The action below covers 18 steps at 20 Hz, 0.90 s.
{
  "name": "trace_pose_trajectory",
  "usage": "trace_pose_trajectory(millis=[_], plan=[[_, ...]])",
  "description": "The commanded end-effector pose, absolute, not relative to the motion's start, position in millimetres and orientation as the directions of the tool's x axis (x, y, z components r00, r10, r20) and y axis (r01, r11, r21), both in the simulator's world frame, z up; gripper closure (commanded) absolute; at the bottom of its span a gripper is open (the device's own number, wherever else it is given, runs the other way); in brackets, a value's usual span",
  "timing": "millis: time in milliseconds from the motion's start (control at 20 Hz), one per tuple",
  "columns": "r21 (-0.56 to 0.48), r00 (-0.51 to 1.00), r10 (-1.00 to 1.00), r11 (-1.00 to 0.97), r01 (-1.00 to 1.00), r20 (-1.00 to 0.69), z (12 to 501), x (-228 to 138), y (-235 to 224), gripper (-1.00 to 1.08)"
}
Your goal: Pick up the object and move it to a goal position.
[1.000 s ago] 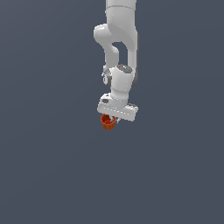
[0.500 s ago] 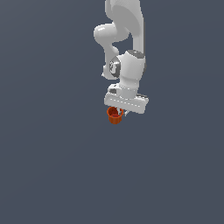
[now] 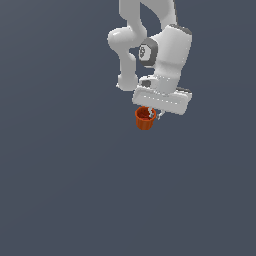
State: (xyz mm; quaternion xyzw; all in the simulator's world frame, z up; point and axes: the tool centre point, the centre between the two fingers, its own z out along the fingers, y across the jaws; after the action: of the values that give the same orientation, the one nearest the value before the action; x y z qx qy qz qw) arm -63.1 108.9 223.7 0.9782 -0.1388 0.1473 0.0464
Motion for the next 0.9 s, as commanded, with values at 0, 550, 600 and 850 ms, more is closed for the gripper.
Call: trace_pose_trajectory(millis=[0, 550, 600, 850], plan=[[0.050, 0.918, -0.258, -0.957, -0.286, 0.302, 246.4, -64.6, 123.1, 1.08], [0.049, 0.918, -0.257, -0.958, -0.284, 0.301, 315.2, -67.3, 170.3, 1.08], [0.049, 0.918, -0.257, -0.958, -0.284, 0.301, 318.9, -67.2, 172.8, 1.08], [0.049, 0.919, -0.256, -0.958, -0.283, 0.301, 330.4, -66.6, 181.4, 1.08]])
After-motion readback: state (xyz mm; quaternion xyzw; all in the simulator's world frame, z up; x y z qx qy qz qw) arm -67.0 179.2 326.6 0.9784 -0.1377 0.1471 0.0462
